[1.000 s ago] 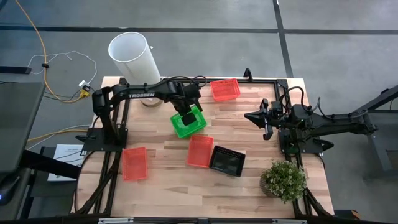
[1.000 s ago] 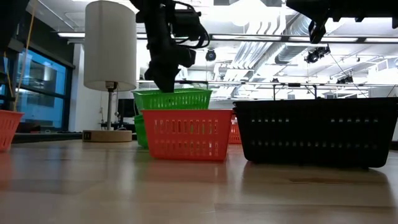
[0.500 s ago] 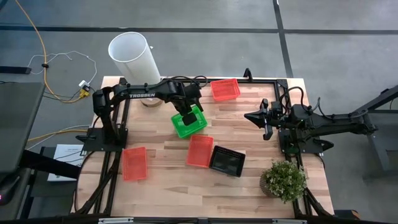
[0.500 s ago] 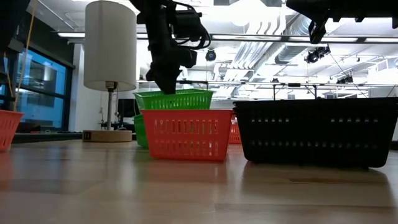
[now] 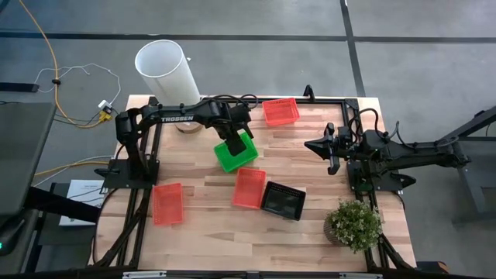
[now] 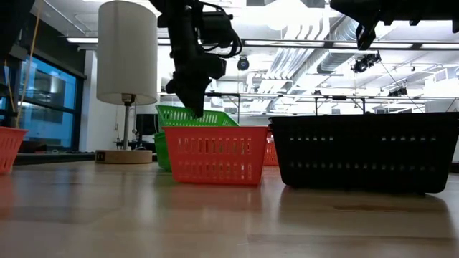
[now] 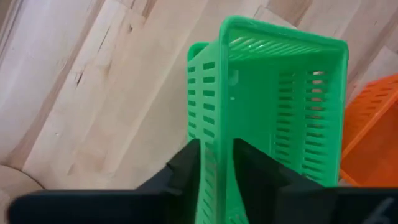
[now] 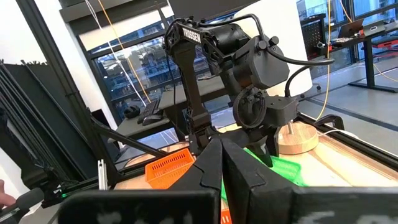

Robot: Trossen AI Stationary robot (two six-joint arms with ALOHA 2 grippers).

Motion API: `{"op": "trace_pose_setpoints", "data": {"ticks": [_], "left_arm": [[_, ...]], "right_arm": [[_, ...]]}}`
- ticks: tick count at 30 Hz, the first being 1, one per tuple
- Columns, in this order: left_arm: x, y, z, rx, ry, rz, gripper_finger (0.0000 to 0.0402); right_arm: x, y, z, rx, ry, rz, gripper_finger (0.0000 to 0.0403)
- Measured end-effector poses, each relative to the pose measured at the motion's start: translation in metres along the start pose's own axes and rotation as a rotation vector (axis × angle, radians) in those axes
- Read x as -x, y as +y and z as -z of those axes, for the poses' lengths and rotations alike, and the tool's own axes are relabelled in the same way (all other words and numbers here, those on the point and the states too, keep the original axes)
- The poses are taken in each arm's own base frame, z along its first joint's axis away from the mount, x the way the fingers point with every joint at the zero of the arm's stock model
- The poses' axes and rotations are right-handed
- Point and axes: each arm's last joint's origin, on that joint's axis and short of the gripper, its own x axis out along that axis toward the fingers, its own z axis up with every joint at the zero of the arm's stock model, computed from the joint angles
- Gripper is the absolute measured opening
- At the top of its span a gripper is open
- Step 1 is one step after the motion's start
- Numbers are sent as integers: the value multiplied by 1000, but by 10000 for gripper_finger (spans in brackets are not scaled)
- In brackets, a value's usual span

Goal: Stack baskets by color
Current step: Stack the green bin on the green bin

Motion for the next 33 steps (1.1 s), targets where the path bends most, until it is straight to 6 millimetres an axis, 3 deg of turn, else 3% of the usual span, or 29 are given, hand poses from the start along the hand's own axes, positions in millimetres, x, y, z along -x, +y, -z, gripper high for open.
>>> {"op": "trace_pose_setpoints", "data": {"ticks": [7, 15, 19, 23, 28, 30, 33], "left_arm": [[8, 2, 1, 6, -21, 13, 160], [51, 9, 2, 39, -197, 44, 190], [82, -6, 2, 61, -398, 97, 189], [105, -38, 11, 0, -549, 51, 181], [96, -71, 32, -90, -480, -114, 167], [86, -76, 37, -113, -456, -197, 158], [71, -77, 38, -114, -467, -177, 126]], "right_arm": [[0, 0, 0, 0, 0, 0, 0], [0, 0, 0, 0, 0, 0, 0], [0, 0, 0, 0, 1, 0, 0], [0, 0, 1, -2, 8, 2, 0], [0, 0, 1, -2, 8, 2, 0], [0, 0, 1, -2, 9, 3, 0], [0, 0, 1, -1, 14, 4, 0]]}}
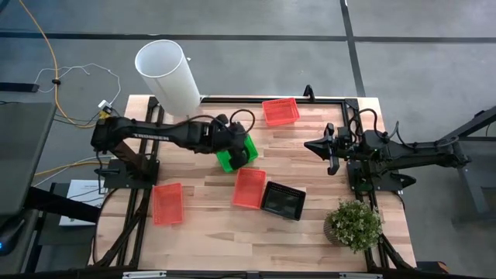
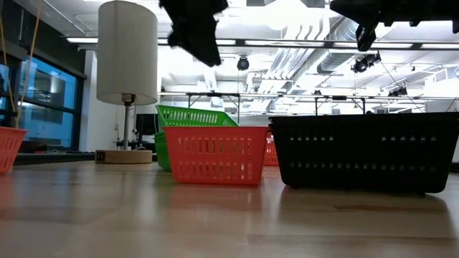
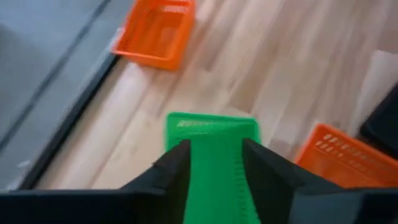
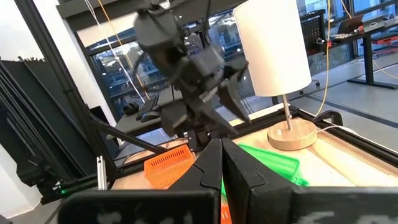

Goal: Stack baskets by color
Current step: Stack the green bin on the green bin

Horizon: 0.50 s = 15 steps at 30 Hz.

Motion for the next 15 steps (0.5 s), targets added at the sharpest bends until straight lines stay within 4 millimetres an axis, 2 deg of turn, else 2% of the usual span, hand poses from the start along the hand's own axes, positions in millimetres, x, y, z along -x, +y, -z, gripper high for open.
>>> {"op": "trace_pose_setpoints", "data": {"ticks": [5, 9, 13, 15], "left_arm": [[-23, 20, 12, 135, -68, 91, 17], [-25, 37, 22, 321, -220, 95, 11], [-19, 33, 37, 359, -410, 204, 3], [-20, 31, 52, 351, -437, 224, 2]], "right_arm": [[0, 0, 0, -1, 0, 0, 0], [0, 0, 0, 0, 3, 1, 0], [0, 0, 1, 3, 7, 2, 0], [0, 0, 1, 3, 11, 2, 0]]}}
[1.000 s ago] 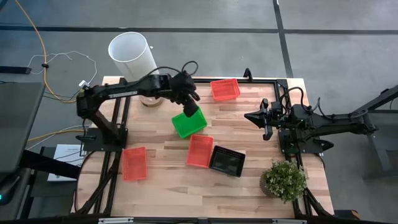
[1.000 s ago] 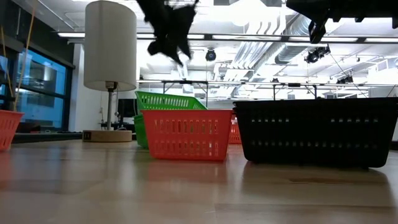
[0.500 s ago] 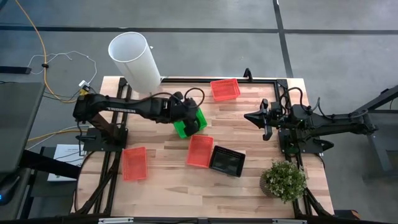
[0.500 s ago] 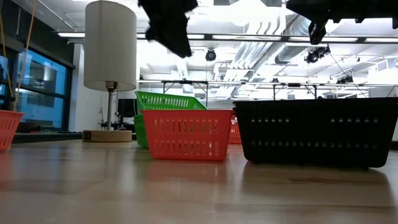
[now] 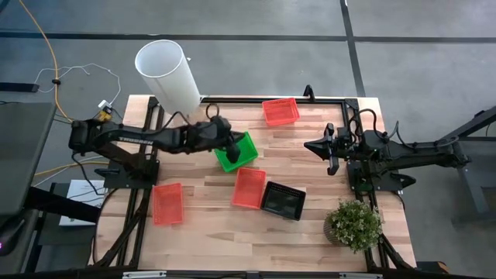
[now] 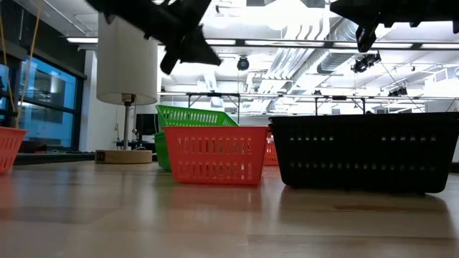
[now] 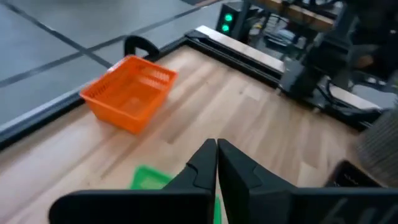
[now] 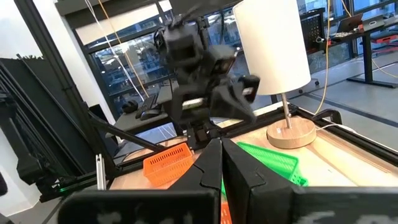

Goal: Stack baskets by color
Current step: Stack the green bin on the green bin, then stack the bottom left orange bin on the bottom right orange bin

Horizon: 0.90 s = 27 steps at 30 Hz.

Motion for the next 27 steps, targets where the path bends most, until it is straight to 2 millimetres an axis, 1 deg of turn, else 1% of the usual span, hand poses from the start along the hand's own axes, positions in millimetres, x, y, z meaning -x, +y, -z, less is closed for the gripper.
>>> {"op": "trace_pose_setpoints", "data": {"ticks": [4, 9, 20, 27], "left_arm": [[2, 10, 28, 42, 8, -11, 1], [1, 22, 49, 77, 65, -26, 0], [-7, 49, 61, 110, 124, -91, 0], [-17, 53, 74, 109, 204, -74, 0]], "right_arm": [[0, 0, 1, 1, 10, 3, 0], [0, 0, 1, 1, 10, 3, 0], [0, 0, 1, 1, 10, 3, 0], [0, 0, 1, -1, 10, 3, 0]]}}
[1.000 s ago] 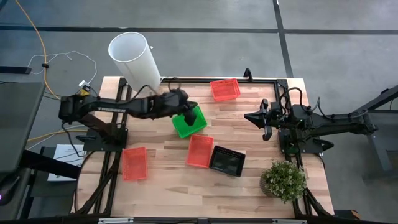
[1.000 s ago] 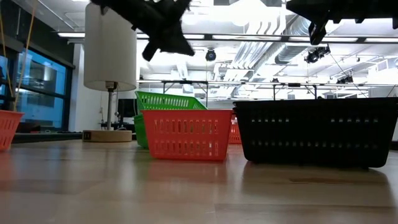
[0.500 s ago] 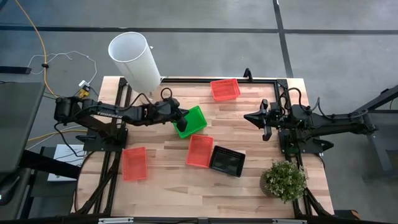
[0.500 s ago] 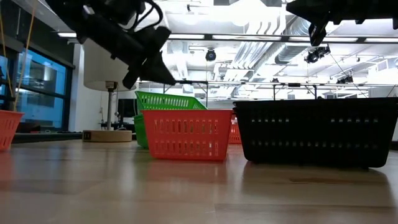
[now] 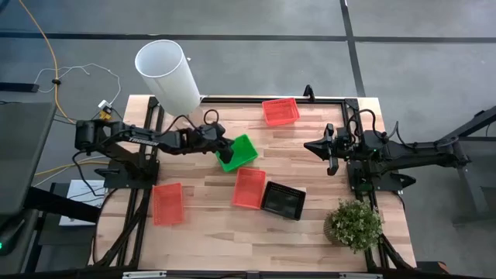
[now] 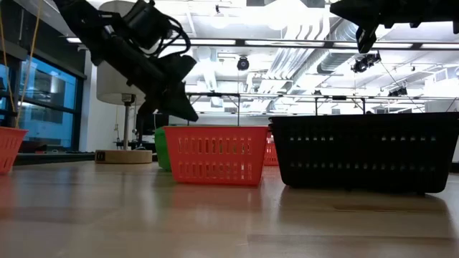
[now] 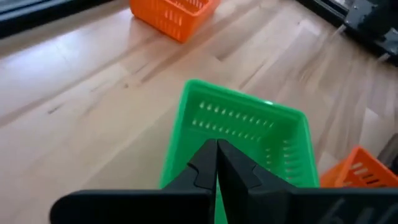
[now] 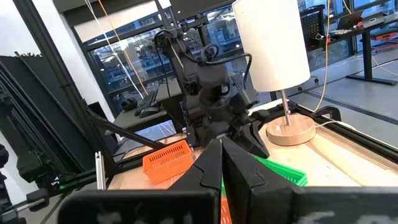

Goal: Stack baskets by color
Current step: Stack the bottom left orange bin on the bottom right orange bin

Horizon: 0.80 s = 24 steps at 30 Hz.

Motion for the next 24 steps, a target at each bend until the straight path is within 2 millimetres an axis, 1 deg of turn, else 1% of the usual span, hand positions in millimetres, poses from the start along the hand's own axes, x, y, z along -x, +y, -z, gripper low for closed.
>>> {"op": "trace_pose_setpoints", "data": {"ticks": [3, 5, 7, 10, 13, 17, 21, 24], "left_arm": [[-3, -1, 1, 15, 6, 10, 0], [0, -4, -2, 22, -21, 50, 0], [8, -9, -10, 23, -68, 113, 0], [25, -15, -24, 27, -132, 180, 0], [53, -25, -40, 1, -232, 269, 0], [100, -36, -54, -22, -363, 401, 0], [145, -39, -58, -56, -480, 512, 0], [173, -37, -57, -105, -542, 568, 0]], "right_arm": [[0, 0, 0, 0, 0, 0, 0], [0, 0, 0, 0, 0, 0, 0], [0, 0, 0, 1, -1, 0, 0], [0, 0, 0, 1, -2, -1, 0], [0, 0, -1, 1, -10, -3, 0], [0, 1, -3, -5, -32, -11, 0], [0, 2, -6, -8, -59, -23, 0], [0, 2, -6, -5, -62, -25, 0]]}}
